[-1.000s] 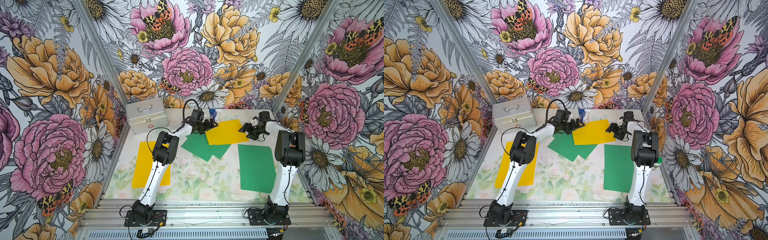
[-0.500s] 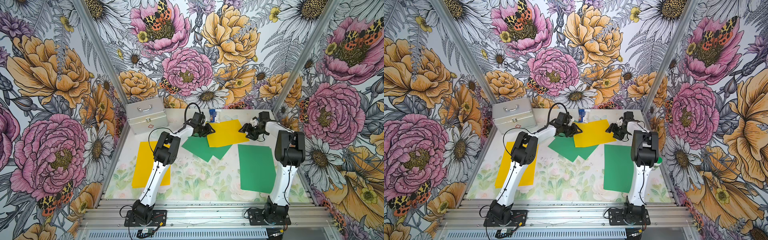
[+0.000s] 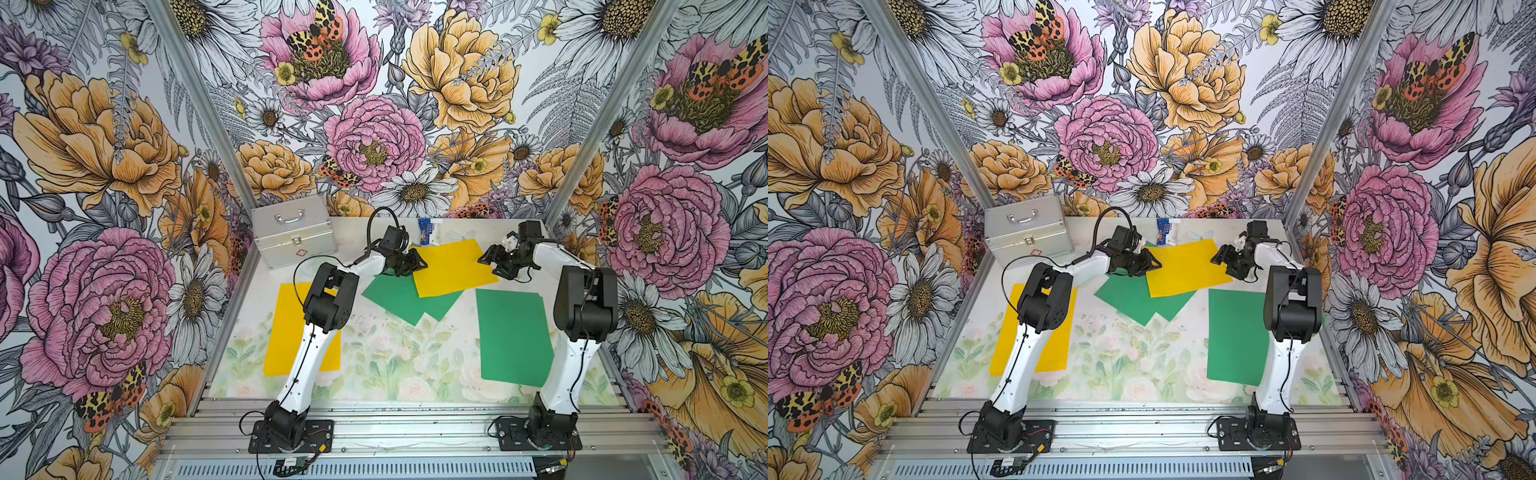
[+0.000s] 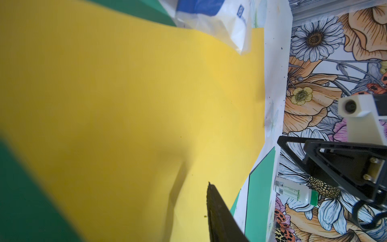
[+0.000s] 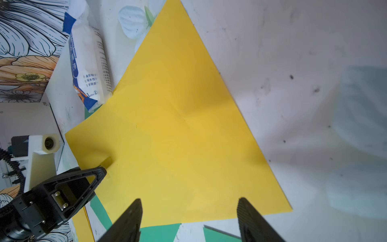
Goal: Sort the scattered colored papers by color
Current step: Pick up the colored paper.
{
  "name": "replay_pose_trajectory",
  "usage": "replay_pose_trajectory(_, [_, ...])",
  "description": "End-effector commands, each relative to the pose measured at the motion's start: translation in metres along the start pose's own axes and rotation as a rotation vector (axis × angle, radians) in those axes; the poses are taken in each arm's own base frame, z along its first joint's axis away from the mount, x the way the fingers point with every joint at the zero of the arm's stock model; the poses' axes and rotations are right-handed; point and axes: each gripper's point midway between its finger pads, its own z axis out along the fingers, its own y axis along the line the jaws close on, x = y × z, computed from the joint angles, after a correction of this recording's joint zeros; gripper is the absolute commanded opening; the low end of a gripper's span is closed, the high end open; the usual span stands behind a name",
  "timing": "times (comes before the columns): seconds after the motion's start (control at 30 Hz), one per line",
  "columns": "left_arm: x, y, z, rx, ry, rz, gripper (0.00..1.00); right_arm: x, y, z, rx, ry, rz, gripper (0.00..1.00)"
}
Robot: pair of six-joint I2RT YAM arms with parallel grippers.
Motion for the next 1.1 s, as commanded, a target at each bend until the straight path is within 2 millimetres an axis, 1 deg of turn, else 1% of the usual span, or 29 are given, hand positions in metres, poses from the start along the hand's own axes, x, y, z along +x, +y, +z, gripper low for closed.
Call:
replay_pose_trajectory(0.0, [-0.016, -0.014, -0.029, -0.009, -0.066, 0.038, 0.31, 0.001, 0.005, -0.005, 0.001, -0.019, -0.002, 0.72])
replay_pose_trajectory(0.03, [-0.015, -0.016, -0.029, -0.007, -0.065, 0.04, 0.27, 0.002, 0.005, -0.006, 0.0, -0.022, 0.002, 0.72])
replay_pose_trajectory(0.17, [-0.018, -0.022, -0.027, 0.01, -0.065, 0.043, 0.06, 0.002, 0.012, -0.019, -0.01, -0.061, -0.005, 0.7])
replay_pose_trajectory(0.23, [-0.017, -0.026, -0.023, 0.016, -0.059, 0.048, 0.0, 0.004, 0.018, -0.03, -0.022, -0.086, -0.017, 0.7])
replay_pose_trajectory(0.33, [-0.016, -0.029, -0.022, -0.007, -0.062, 0.075, 0.0, 0.007, 0.027, -0.051, -0.04, -0.166, -0.009, 0.69])
replay_pose_trajectory(0.37, [-0.016, -0.03, -0.023, -0.023, -0.067, 0.088, 0.0, 0.01, 0.023, -0.058, -0.032, -0.206, 0.035, 0.68])
replay_pose_trajectory(0.4, [-0.016, -0.032, -0.024, -0.04, -0.075, 0.106, 0.0, 0.012, 0.021, -0.064, -0.045, -0.253, 0.08, 0.69])
replay_pose_trajectory(0.43, [-0.017, -0.033, -0.027, -0.056, -0.085, 0.119, 0.0, 0.017, 0.026, -0.065, -0.1, -0.274, 0.109, 0.73])
replay_pose_trajectory(0.47, [-0.018, -0.035, -0.031, -0.073, -0.095, 0.135, 0.0, 0.026, 0.044, -0.065, -0.226, -0.259, 0.099, 0.79])
replay_pose_trajectory(0.5, [-0.018, -0.038, -0.034, -0.088, -0.107, 0.153, 0.0, 0.036, 0.06, -0.064, -0.318, -0.235, 0.085, 0.88])
replay_pose_trajectory(0.53, [-0.019, -0.039, -0.038, -0.102, -0.117, 0.164, 0.0, 0.044, 0.065, -0.061, -0.338, -0.226, 0.095, 0.99])
replay_pose_trajectory(0.57, [-0.021, -0.044, -0.043, -0.112, -0.132, 0.18, 0.0, 0.051, 0.071, -0.059, -0.356, -0.24, 0.101, 0.99])
replay_pose_trajectory(0.6, [-0.022, -0.048, -0.047, -0.118, -0.142, 0.191, 0.0, 0.057, 0.077, -0.058, -0.38, -0.252, 0.112, 1.0])
replay_pose_trajectory(0.67, [-0.024, -0.056, -0.053, -0.113, -0.154, 0.199, 0.0, 0.066, 0.081, -0.052, -0.433, -0.266, 0.17, 0.99])
replay_pose_trajectory(0.77, [-0.022, -0.075, -0.059, -0.07, -0.153, 0.2, 0.0, 0.072, 0.082, -0.044, -0.517, -0.282, 0.296, 1.0])
replay_pose_trajectory(0.83, [-0.02, -0.088, -0.063, -0.043, -0.153, 0.206, 0.0, 0.075, 0.077, -0.035, -0.556, -0.3, 0.368, 0.98])
replay_pose_trajectory(0.9, [-0.02, -0.1, -0.069, -0.023, -0.161, 0.211, 0.0, 0.079, 0.07, -0.025, -0.579, -0.306, 0.439, 0.92])
replay_pose_trajectory(0.97, [-0.019, -0.109, -0.073, -0.006, -0.165, 0.216, 0.0, 0.082, 0.066, -0.017, -0.597, -0.313, 0.49, 0.88])
replay_pose_trajectory(1.07, [-0.019, -0.118, -0.08, 0.015, -0.168, 0.217, 0.0, 0.087, 0.064, -0.003, -0.614, -0.296, 0.536, 0.85])
